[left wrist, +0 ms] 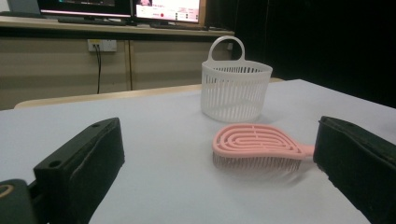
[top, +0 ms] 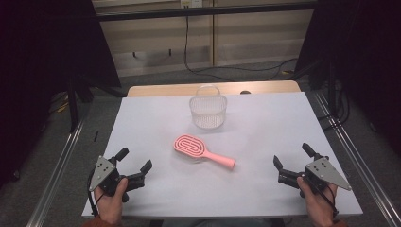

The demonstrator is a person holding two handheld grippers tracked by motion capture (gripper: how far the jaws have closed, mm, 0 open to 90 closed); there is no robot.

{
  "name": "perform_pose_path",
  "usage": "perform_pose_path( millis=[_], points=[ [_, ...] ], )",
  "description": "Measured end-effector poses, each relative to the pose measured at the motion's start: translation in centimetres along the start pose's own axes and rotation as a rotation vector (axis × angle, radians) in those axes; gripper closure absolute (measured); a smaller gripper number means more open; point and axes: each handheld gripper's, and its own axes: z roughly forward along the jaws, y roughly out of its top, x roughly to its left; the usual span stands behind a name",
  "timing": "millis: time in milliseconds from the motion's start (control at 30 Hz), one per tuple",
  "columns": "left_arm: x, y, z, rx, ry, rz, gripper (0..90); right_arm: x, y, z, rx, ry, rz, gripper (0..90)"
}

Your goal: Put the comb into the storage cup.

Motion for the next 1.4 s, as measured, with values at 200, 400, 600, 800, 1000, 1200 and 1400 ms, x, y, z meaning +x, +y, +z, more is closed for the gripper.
perform_pose_path(
  millis=[200,400,600,800,1000,1200,1400],
  points=[
    [0.0,0.1,0.3,0.000,0.008,0.000,2.5,0.0,0.0,0.0,0.008,0.017,-0.001,0.0],
    [-0.3,0.2,0.8,0.024,-0.034,0.023,2.6,0.1,0.0,0.2,0.010,0.029,-0.013,0.0],
    [-0.1,0.5,1.2,0.041,-0.054,0.026,3.3,0.2,-0.1,0.2,0.016,0.048,-0.019,0.0],
    [-0.3,0.9,2.0,0.061,-0.053,0.049,3.6,0.2,-0.1,0.2,0.025,0.053,-0.014,0.0],
    [-0.4,0.8,2.6,0.095,-0.031,0.053,5.1,0.3,-0.1,0.2,0.022,0.061,-0.015,0.0],
    [-0.8,0.9,3.7,0.114,-0.085,0.045,4.8,0.3,0.1,-0.3,0.009,0.053,-0.026,0.0],
    [-1.3,1.5,4.4,0.094,-0.158,0.054,3.2,0.3,0.0,-0.1,0.014,0.056,-0.022,0.0]
  ],
)
